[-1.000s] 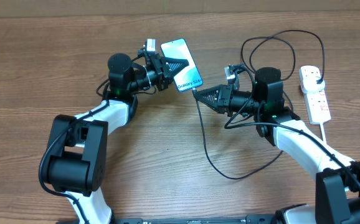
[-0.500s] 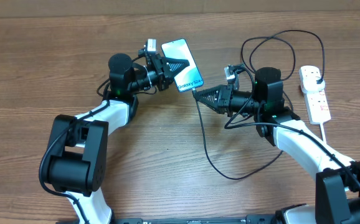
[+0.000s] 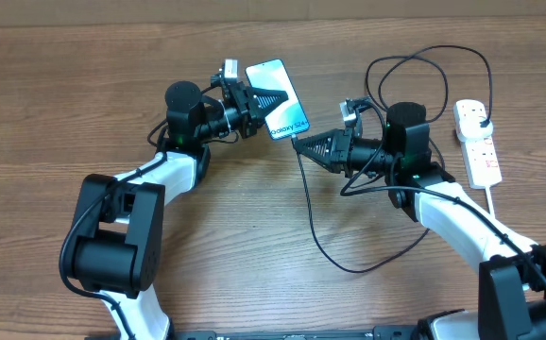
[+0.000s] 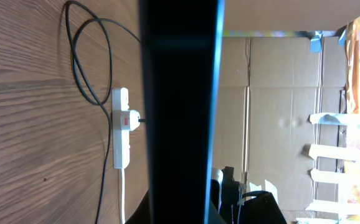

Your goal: Plug charger to phone and switch on socket

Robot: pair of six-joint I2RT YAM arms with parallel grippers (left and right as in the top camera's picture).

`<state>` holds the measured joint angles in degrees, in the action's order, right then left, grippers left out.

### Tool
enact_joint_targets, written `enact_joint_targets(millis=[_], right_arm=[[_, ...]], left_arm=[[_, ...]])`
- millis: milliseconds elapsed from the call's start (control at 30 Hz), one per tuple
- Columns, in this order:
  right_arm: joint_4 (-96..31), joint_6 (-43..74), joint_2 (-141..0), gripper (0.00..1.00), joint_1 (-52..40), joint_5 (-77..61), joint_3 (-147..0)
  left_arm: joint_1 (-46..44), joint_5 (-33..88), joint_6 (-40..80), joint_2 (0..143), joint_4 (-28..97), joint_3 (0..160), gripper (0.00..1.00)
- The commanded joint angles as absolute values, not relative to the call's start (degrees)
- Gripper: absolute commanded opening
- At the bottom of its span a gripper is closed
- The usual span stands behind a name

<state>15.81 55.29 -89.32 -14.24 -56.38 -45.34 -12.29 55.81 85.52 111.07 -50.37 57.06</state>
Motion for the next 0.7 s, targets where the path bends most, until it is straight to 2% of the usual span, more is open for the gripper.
enact_joint_targets(millis=[0,667], right_arm=[[16.38,54.61,-89.49,0.04,-13.76,-56.64,-45.32],[15.94,53.76,-89.49,0.04,-13.80,-57.49,-45.32]], left_arm=[[-12.82,56.58,85.36,111.22,-50.85,58.43,0.04],[-12.88,56.71,85.76,111.22,-50.83,58.43,0.05]])
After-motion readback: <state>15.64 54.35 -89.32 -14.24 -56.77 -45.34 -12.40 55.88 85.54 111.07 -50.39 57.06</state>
